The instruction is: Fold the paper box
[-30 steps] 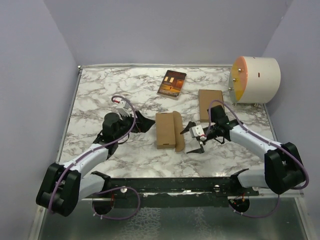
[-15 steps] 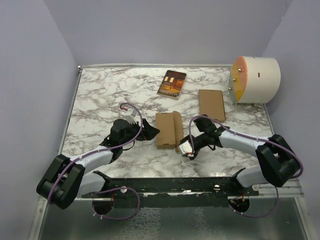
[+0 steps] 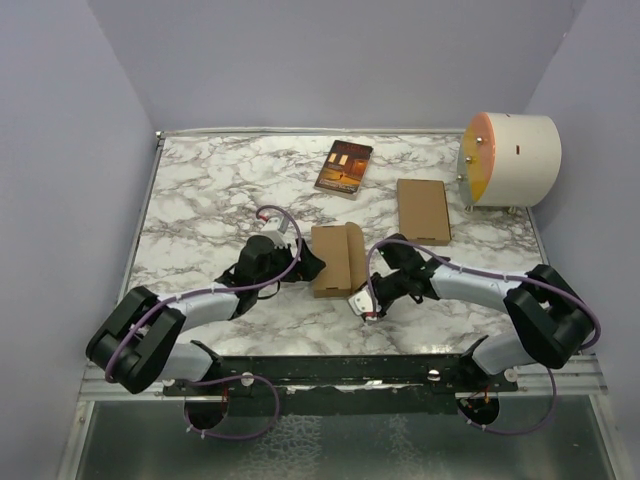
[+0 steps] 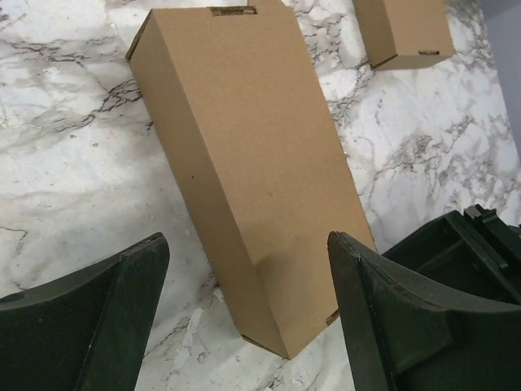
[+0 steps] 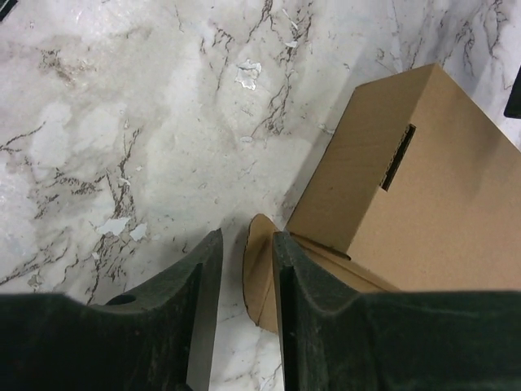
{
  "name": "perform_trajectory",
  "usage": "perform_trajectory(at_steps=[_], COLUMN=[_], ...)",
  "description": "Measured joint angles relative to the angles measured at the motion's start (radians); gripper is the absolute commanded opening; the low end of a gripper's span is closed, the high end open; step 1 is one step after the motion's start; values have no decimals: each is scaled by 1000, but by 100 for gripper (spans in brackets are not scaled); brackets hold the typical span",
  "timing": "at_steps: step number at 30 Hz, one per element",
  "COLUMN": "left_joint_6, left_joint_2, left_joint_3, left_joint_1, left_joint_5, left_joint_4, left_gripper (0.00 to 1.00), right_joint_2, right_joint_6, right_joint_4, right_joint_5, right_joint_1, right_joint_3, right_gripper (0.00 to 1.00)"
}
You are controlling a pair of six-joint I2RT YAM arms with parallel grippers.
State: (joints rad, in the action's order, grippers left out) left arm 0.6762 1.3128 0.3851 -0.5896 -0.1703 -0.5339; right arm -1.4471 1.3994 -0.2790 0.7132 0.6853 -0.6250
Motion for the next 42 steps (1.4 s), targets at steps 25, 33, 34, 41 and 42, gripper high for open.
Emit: perform_trajectory(at_steps=[25, 33, 34, 41, 42], left_joint_6=[-13, -12, -12, -11, -11], left_joint_2=[78, 89, 91, 98, 98], left_joint_3=[17, 17, 17, 23, 23], left_joint_1=[-2, -2, -2, -2, -2], left_joint_5=[27, 27, 27, 27, 27], left_joint_4=[40, 23, 21, 19, 19], left_gripper=[71, 69, 69, 68, 68], right_joint_2=[-7, -13, -16, -22, -23], right_joint_6=[-91, -145, -152, -191, -193], right_joint_4=[50, 58, 58, 55, 55], right_joint_5=[-55, -63, -64, -65, -65], right_joint_1=[13, 13, 13, 3, 0], right_joint_3=[0, -10, -13, -29, -31], right_gripper=[14, 10, 10, 4, 3])
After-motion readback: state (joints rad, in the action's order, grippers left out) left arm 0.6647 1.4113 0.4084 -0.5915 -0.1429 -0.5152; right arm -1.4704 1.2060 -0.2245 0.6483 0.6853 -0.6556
